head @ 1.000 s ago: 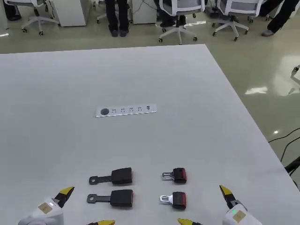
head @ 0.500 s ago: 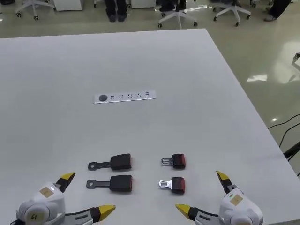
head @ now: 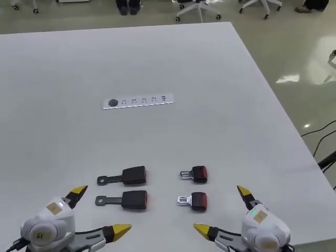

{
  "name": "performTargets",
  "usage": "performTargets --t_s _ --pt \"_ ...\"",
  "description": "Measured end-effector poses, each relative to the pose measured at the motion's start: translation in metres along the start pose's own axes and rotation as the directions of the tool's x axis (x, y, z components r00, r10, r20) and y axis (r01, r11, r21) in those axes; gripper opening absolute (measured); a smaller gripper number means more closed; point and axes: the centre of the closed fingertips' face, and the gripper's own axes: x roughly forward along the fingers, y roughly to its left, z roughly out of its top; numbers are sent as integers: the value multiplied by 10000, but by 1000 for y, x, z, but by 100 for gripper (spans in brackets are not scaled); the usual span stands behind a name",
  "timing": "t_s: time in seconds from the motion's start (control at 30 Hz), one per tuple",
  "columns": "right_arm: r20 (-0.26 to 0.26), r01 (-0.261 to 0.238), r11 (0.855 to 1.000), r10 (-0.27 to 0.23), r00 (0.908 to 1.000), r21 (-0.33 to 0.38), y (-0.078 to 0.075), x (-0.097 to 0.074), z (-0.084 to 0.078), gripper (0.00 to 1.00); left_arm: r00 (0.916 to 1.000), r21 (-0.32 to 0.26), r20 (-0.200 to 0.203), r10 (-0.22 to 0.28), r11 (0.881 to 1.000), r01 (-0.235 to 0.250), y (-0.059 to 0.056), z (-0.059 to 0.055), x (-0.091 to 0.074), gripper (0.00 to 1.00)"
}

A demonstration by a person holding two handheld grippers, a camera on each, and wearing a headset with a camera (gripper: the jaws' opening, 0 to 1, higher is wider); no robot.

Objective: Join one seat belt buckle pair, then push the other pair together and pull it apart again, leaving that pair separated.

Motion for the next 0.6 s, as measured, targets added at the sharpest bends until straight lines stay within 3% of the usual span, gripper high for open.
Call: performTargets --t_s 0.2,0.4,0.6 --pt "-53 -190 9998 190 9998 -28 3 4 0 98 9996 170 -41 -277 9995 278 1 -2 5 99" --pt "-165 -478 9988 476 9987 -67 8 9 -2 96 9964 499 -301 -790 9955 804 -9 -2 15 97" --pt "-373 -884 9960 880 9954 -106 13 16 -9 95 9913 794 -560 -1188 9892 1230 -10 -7 25 96"
